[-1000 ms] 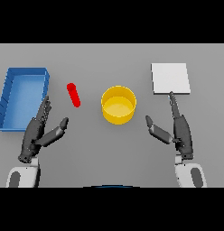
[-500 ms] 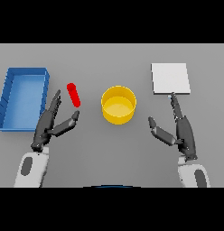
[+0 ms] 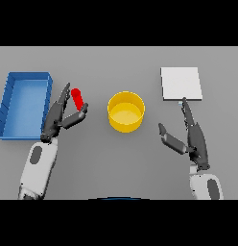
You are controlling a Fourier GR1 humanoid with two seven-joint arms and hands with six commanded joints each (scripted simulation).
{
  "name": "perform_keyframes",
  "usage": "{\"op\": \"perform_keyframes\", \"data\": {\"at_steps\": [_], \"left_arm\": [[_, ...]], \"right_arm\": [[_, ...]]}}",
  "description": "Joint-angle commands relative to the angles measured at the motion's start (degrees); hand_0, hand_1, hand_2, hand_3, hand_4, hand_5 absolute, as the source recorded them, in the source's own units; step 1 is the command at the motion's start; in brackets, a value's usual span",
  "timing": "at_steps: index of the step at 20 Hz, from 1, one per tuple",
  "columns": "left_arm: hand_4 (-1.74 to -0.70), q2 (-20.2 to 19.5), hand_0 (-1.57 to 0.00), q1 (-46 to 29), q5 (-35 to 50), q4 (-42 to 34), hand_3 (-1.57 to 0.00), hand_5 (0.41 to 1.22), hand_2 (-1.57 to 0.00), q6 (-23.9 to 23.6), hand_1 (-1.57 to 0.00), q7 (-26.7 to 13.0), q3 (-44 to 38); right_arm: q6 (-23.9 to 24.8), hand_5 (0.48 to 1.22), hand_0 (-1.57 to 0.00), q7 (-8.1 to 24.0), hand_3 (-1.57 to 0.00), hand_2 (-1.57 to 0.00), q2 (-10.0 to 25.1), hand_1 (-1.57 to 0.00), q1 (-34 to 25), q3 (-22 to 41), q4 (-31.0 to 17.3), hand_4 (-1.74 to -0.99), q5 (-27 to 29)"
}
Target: Pick up the red beaker and tilt it to pour out 1 green nut into yellow bowl. Pick up the yellow bowl and place it on the metallic measuring scale.
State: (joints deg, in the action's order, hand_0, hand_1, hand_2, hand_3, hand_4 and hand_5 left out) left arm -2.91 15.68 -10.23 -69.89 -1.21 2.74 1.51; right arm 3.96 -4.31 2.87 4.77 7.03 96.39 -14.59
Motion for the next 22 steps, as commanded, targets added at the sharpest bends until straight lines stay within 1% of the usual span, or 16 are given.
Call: {"op": "perform_keyframes", "data": {"at_steps": [1,2,5,7,9,10,13,14,15,16,17,18,19,20,21,22], "left_arm": [[-1.29,0.45,0.00,0.94,-0.35,1.54,0.00,0.685,0.00,-0.38,0.00,0.54,0.04],[-1.29,0.36,0.00,1.76,-0.40,2.42,0.00,0.688,0.00,-0.34,0.00,0.96,-0.13],[-1.30,0.27,0.00,4.64,-1.17,5.99,0.00,0.690,0.00,-0.95,0.00,1.41,-0.54],[-1.29,0.17,0.00,7.01,-0.75,8.54,0.00,0.684,0.00,-0.84,0.00,1.03,-1.40],[-1.29,0.54,0.00,8.11,-0.80,10.13,0.00,0.683,0.00,-0.89,0.00,0.98,-1.52],[-1.29,0.78,0.00,9.27,-0.76,11.52,0.00,0.683,0.00,-1.15,0.00,1.29,-1.85],[-1.32,0.76,0.00,10.75,0.20,13.75,0.00,0.692,0.00,-0.51,0.00,3.85,-2.86],[-1.33,1.01,0.00,10.83,0.31,14.52,0.00,0.695,0.00,-0.41,0.00,4.96,-2.96],[-1.34,1.31,0.00,11.43,0.31,15.36,0.00,0.698,0.00,-0.90,0.00,5.27,-3.24],[-1.35,1.56,0.00,11.93,0.67,16.48,0.00,0.704,0.00,-1.08,0.00,5.86,-3.78],[-1.38,1.90,0.00,12.30,1.30,16.75,-0.03,0.724,-0.07,-1.52,-0.03,6.39,-4.47],[-1.41,2.41,-0.12,12.33,2.18,17.30,-0.12,0.750,-0.18,-1.70,-0.15,7.30,-5.26],[-1.45,2.81,-0.29,12.96,2.56,17.68,-0.29,0.783,-0.36,-2.28,-0.33,6.98,-5.78],[-1.45,2.81,-0.44,13.57,2.49,18.16,-0.55,0.871,-0.52,-3.04,-0.48,5.95,-6.13],[-1.50,2.77,-0.66,13.45,1.79,18.70,-0.72,0.941,-0.73,-3.62,-0.70,6.27,-5.87],[-1.54,2.68,-0.84,14.14,1.16,19.18,-0.84,0.997,-0.90,-4.29,-0.87,5.30,-5.71]], "right_arm": [[-0.35,0.638,0.00,-0.23,0.00,0.00,0.10,0.00,0.24,0.00,-0.07,-1.269,0.26],[-0.05,0.640,0.00,-0.76,0.00,0.00,0.08,0.00,0.23,-0.16,-0.20,-1.267,0.19],[-0.16,0.646,0.00,-0.30,0.00,0.00,0.49,0.00,-0.45,-0.51,-0.71,-1.271,0.27],[-0.49,0.643,0.00,-0.90,0.00,0.00,0.47,0.00,0.64,-0.44,0.36,-1.269,0.75],[-0.39,0.641,0.00,-0.89,0.00,0.00,0.12,0.00,0.49,-0.15,0.47,-1.268,0.61],[-0.07,0.638,0.00,-0.26,0.00,0.00,-0.34,0.00,0.26,-0.07,0.12,-1.265,0.48],[-0.08,0.640,0.00,-0.58,0.00,0.00,0.15,0.00,0.93,-0.31,0.51,-1.264,0.46],[0.16,0.640,0.00,0.48,0.00,0.00,0.30,0.00,-0.09,-0.48,0.26,-1.264,0.16],[0.19,0.640,0.00,0.16,0.00,0.00,-0.05,0.00,-0.01,-0.21,0.25,-1.263,0.14],[0.33,0.641,0.00,0.70,0.00,0.00,-0.08,0.00,-0.18,-0.11,0.72,-1.261,-0.10],[0.03,0.642,0.00,0.21,0.00,0.00,0.45,0.00,0.34,-0.49,0.75,-1.259,0.28],[0.04,0.642,0.00,-0.24,0.00,0.00,0.25,0.00,0.91,-0.33,0.69,-1.260,0.26],[0.17,0.644,0.00,-0.08,0.00,0.00,0.54,0.00,0.80,-0.44,1.13,-1.258,0.04],[0.39,0.645,0.00,0.57,0.00,0.00,0.33,0.00,0.55,-0.29,0.79,-1.257,-0.29],[0.57,0.644,0.00,0.44,0.00,0.00,0.21,0.00,0.75,-0.27,0.39,-1.255,-0.46],[0.16,0.646,0.00,-0.07,0.00,0.00,0.20,0.00,0.98,-0.31,0.74,-1.256,0.15]]}}
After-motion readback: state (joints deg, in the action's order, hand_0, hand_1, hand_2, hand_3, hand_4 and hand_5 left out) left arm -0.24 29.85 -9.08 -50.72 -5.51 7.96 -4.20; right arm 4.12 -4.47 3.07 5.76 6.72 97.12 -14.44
